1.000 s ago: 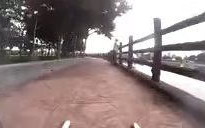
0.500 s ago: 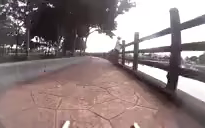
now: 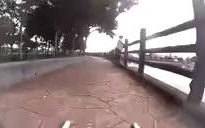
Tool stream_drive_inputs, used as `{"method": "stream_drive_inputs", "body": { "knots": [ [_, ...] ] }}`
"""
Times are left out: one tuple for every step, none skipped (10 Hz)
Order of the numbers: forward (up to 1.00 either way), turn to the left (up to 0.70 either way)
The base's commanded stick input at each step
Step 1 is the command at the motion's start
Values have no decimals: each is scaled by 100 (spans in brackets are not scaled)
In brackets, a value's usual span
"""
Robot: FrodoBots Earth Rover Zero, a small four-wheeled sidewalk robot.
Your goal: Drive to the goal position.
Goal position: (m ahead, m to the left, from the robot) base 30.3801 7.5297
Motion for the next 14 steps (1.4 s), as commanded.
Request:
{"method": "stream_drive_inputs", "body": {
  "knots": [
    [100, 0],
    [100, 0],
    [100, 0],
    [100, 0],
    [100, 0],
    [100, 0],
    [100, 0],
    [100, 0],
    [100, 0],
    [100, 0],
    [100, 0],
    [100, 0],
    [100, 0],
    [100, 0]
  ]
}}
